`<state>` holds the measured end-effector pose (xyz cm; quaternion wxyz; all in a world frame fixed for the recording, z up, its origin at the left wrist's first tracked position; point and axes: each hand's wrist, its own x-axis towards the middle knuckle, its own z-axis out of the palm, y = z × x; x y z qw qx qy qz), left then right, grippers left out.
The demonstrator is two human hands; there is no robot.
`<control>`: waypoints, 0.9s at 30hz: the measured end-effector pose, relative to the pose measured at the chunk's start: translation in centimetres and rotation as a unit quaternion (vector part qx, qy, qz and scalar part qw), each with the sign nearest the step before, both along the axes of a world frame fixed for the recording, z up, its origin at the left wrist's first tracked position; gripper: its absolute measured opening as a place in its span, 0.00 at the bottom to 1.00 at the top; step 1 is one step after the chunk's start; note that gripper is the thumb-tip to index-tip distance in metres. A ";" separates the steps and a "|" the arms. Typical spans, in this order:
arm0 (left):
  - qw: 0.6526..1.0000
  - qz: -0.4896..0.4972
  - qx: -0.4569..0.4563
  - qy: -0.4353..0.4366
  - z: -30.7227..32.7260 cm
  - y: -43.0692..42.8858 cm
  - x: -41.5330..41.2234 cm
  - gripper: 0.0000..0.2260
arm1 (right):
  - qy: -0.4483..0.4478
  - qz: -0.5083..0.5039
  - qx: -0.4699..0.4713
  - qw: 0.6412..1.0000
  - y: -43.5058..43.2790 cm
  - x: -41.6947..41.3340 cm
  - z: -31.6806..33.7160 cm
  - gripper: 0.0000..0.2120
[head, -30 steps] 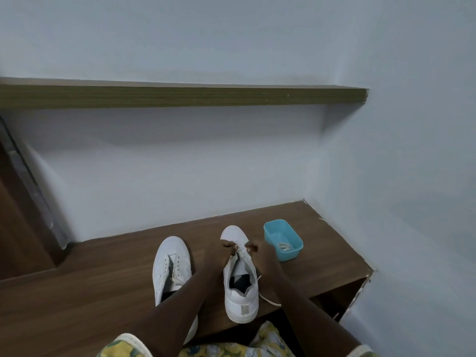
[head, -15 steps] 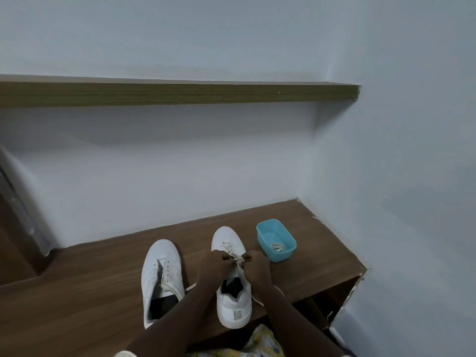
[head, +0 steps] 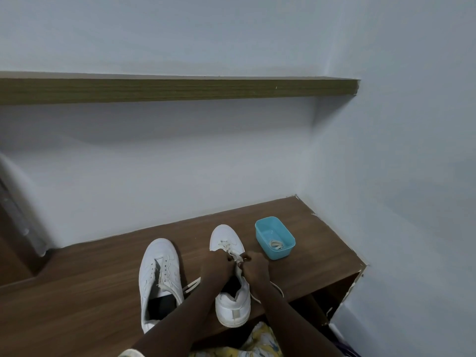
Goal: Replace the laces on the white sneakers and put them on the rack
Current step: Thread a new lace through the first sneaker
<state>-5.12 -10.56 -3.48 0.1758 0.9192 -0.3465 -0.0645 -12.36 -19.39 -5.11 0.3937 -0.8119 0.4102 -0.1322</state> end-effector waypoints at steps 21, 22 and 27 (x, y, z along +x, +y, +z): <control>0.991 -0.073 -0.080 0.081 -0.8 -0.3 2.6 0.10 | -0.167 -0.154 0.366 0.903 -0.8 0.5 0.4 0.12; 0.988 -0.078 -0.090 0.095 -0.9 0.0 2.8 0.10 | -0.193 -0.178 0.401 0.878 -0.7 0.3 0.5 0.12; 0.985 -0.079 -0.114 0.107 -1.1 1.0 3.5 0.09 | -0.329 -0.250 0.530 0.741 -1.9 -1.3 0.5 0.15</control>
